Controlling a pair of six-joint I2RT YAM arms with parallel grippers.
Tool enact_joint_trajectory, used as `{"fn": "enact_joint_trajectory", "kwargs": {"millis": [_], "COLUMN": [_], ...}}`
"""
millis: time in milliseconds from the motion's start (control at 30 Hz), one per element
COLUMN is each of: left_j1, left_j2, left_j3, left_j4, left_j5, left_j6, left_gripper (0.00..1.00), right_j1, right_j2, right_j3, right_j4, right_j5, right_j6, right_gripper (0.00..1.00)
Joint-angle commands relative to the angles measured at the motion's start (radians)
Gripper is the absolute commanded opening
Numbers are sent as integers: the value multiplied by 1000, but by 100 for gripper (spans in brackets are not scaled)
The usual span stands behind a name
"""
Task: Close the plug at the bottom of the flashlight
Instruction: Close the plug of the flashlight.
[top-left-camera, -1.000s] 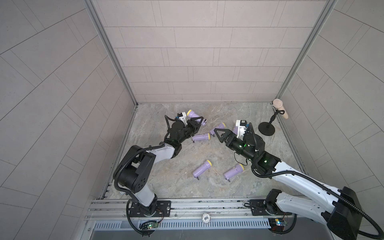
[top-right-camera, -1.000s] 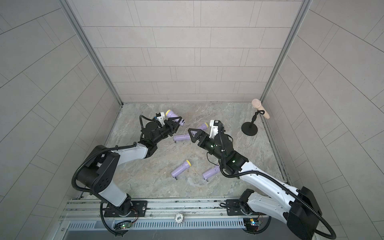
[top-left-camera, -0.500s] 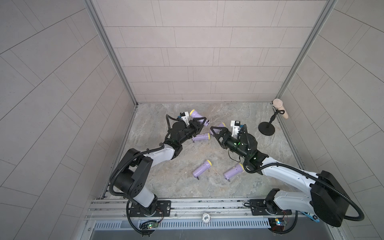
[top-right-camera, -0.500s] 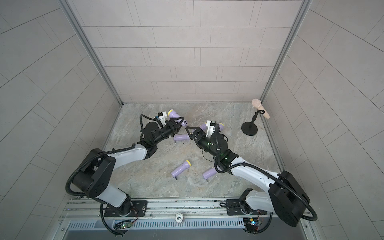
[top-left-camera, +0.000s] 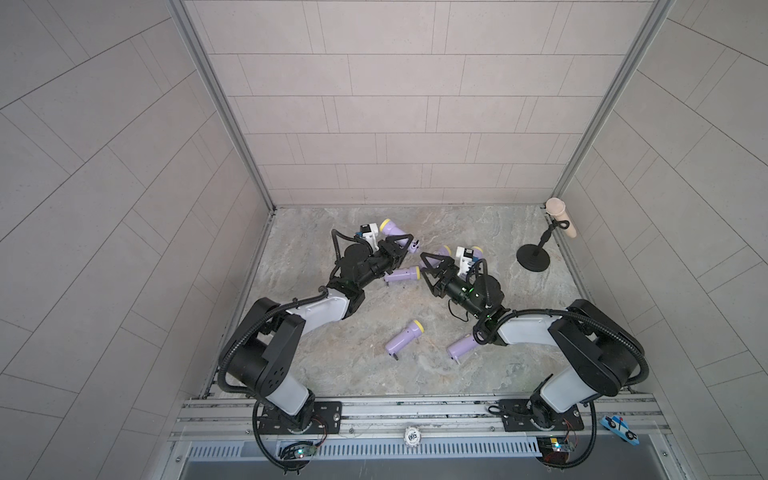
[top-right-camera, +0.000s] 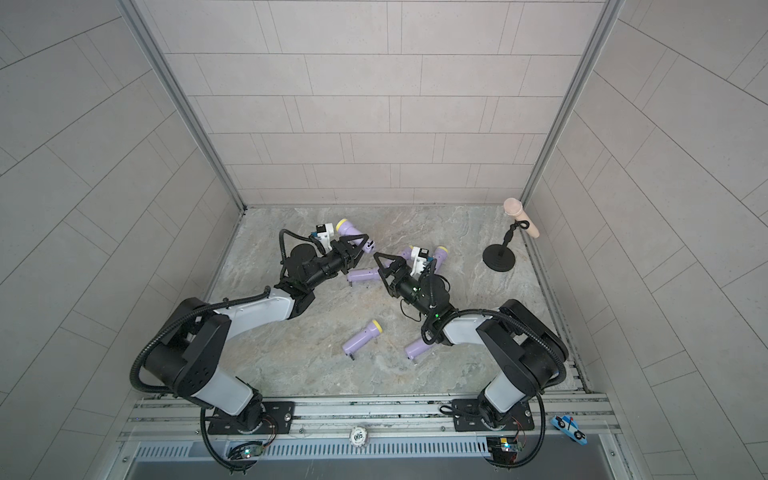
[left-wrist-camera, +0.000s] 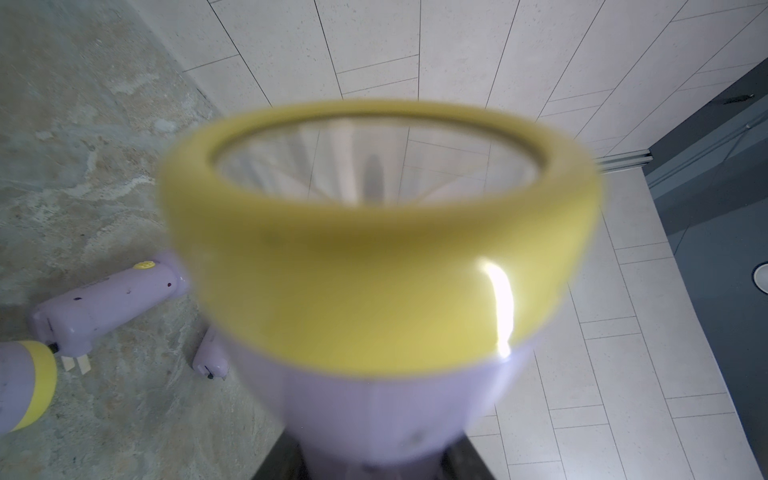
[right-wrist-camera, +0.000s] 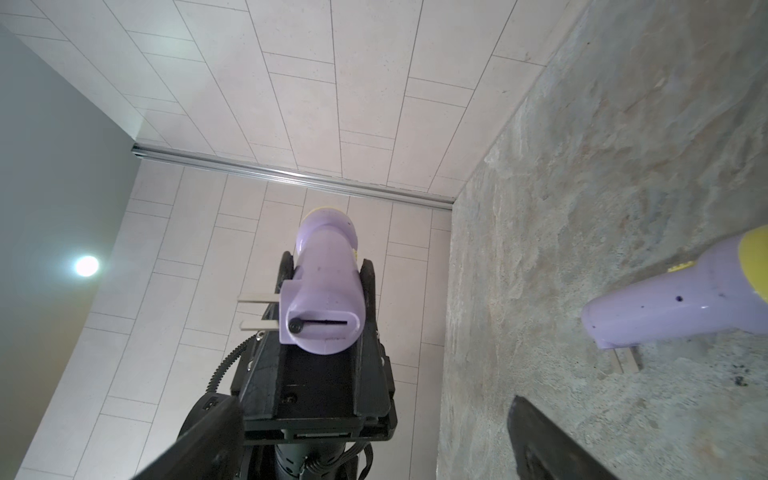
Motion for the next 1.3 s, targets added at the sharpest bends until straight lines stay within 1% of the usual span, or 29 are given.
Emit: {"fn": "enact_joint_trajectory", "kwargs": {"millis": [0, 100, 233, 433, 600, 767, 1000, 1233, 1267], "left_j1": [-2, -2, -3, -3, -3, -2, -2, -2, -3], "left_j2": [9, 31, 55, 55, 59, 74, 73, 76, 76], "left_j3": [2, -4, -10, -18, -21, -24, -30, -33, -33], "left_j4": [113, 153, 211, 219, 220, 251, 269, 278, 279], "left_j5": [14, 18, 24, 26, 29, 30, 34, 34, 33], "left_j6": [-51, -77, -112, -110, -110, -130, -140, -147, -149], "left_gripper": [0, 0, 0, 0, 0, 0, 0, 0, 0], "right_j1": [-2, -1, -3, -7, -18, -24, -25, -26, -25], "right_j2": [32, 48, 28, 60, 47, 72, 71, 87, 90], "right_j3": [1, 14, 14, 52, 63, 94, 92, 93, 120], "right_j4": [150, 151, 150, 150, 150, 151, 150, 150, 149], "right_j5": [-6, -14, -8, -22, -26, -42, -40, -39, -39], "right_j6": [33, 23, -11, 3, -7, 17, 9, 17, 17], "right_gripper": [100, 100, 100, 99, 99, 98, 95, 89, 87]}}
